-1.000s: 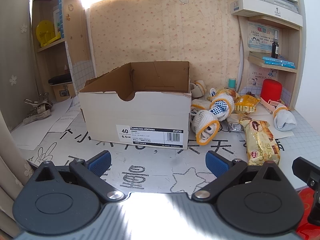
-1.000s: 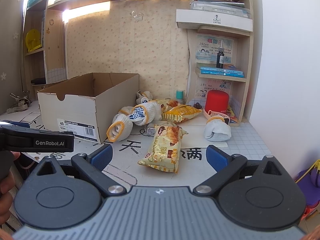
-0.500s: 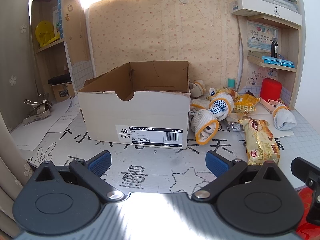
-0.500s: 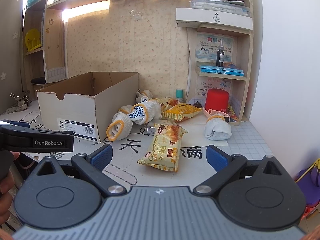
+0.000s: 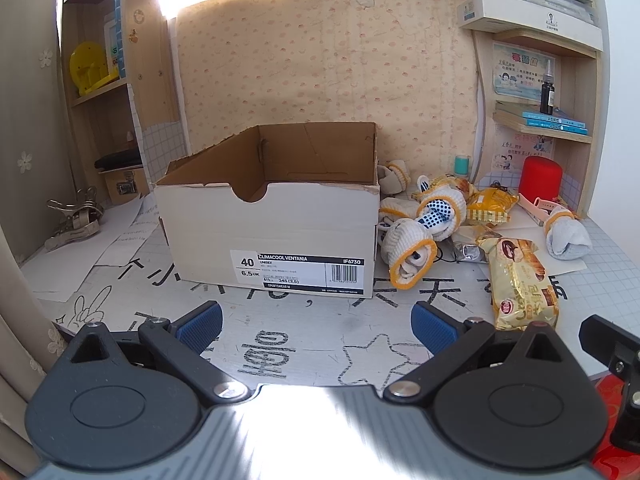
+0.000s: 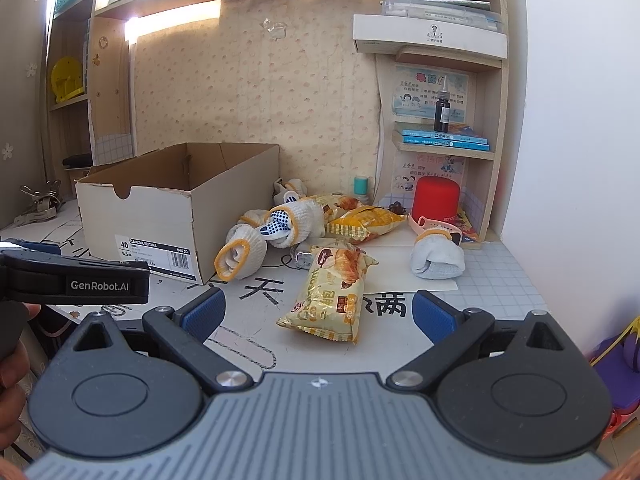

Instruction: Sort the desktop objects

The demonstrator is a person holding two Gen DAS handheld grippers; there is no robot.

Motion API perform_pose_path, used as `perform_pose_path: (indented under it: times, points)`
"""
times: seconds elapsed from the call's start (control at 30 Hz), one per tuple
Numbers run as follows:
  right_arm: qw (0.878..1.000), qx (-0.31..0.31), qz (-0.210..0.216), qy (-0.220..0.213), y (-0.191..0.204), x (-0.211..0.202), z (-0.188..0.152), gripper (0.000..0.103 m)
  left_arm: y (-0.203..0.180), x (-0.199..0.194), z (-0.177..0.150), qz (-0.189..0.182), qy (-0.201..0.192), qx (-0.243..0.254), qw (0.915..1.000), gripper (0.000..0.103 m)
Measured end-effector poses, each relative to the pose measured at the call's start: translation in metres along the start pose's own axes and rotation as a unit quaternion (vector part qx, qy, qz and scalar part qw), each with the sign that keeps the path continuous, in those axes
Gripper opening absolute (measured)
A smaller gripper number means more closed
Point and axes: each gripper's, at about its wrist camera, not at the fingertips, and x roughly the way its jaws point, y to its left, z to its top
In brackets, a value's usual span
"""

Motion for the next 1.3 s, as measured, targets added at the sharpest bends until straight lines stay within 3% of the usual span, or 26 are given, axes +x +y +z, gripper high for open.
perform_pose_path:
  times: [0.5,0.67,0.8,1.0,1.3]
  points:
    - [1.000,0.003,0.001,0.000,-0.002,0.001,0.001,0.097,-0.001,0.001,-0.001,0.000,-0.004,0.002,1.0000,0.103]
    - [0.999,0.051,0.011,-0.008,-0.025,0.009,-0.004,0.097,-0.007,0.012,-0.008,-0.046,0.015,-0.003,0.9988,0.103]
    - [0.998,0.070,-0.002,-0.006,-0.040,0.018,-0.006,0.097,-0.017,0.022,-0.011,-0.059,0.028,-0.002,0.9979,0.103]
    - [0.996,0.084,-0.003,0.004,-0.054,0.031,-0.010,0.097,-0.028,0.040,-0.014,-0.056,0.053,0.005,0.9970,0.103]
    - [0.996,0.083,-0.003,0.015,-0.056,0.043,-0.011,0.097,-0.030,0.048,-0.013,-0.051,0.057,0.005,0.9971,0.103]
